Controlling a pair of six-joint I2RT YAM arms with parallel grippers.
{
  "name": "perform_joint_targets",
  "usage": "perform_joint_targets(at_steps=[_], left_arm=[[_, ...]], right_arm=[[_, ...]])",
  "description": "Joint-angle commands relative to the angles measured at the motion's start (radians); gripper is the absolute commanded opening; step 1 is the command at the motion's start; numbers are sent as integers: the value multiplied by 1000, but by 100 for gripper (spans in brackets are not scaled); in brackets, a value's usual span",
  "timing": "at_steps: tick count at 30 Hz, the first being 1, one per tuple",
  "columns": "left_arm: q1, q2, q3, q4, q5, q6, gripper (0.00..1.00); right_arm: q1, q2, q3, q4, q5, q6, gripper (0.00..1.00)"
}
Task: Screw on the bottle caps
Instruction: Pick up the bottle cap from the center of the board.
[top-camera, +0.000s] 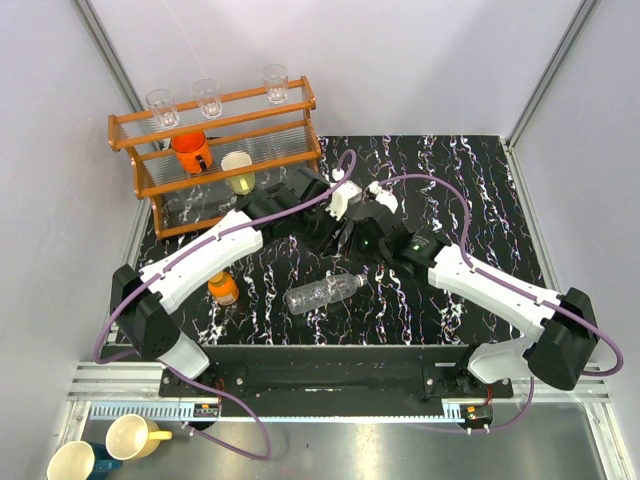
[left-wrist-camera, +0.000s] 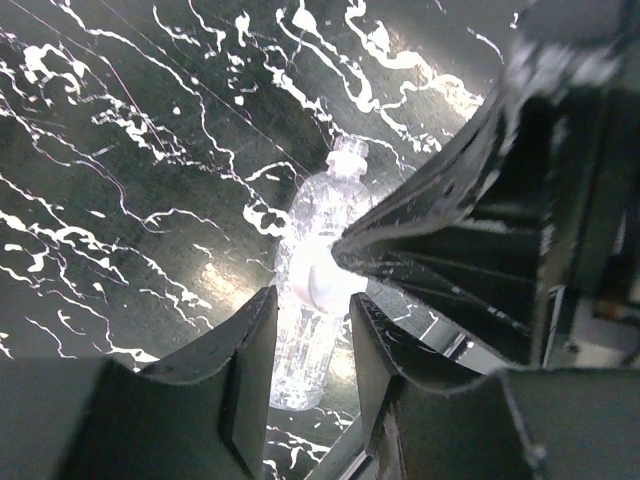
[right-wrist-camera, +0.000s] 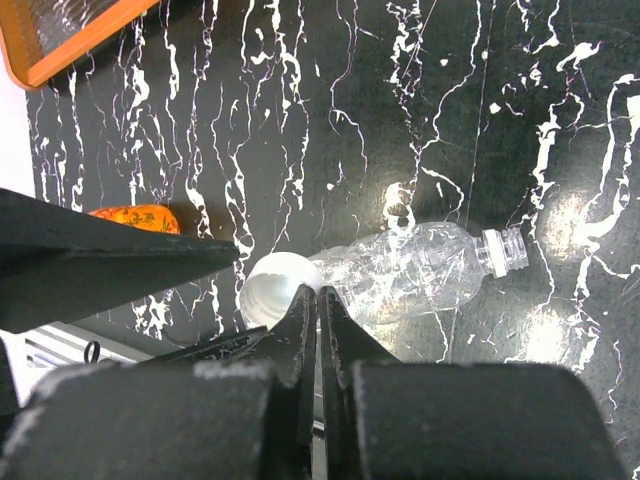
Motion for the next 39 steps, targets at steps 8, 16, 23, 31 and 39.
perform_joint_targets(at_steps=[8,16,23,31,39], left_arm=[[3,-34,44,99,-69,-16,38],[-10,-56,-16,108,-70,-6,38],[-30,-74,-66,126,-93,4,38],[-32,-76,-62,131,-129,7,36],[-30,-85,-57,140,-161,9,34]], right_arm=[[26,5,46,4,12,-3,0],[28,-3,50,1,26,-10,0],[28,-17,67,-8,44,-21,0],[26,-21,59,-11,27,-17,0],[34,-3,61,-16,4,-21,0]])
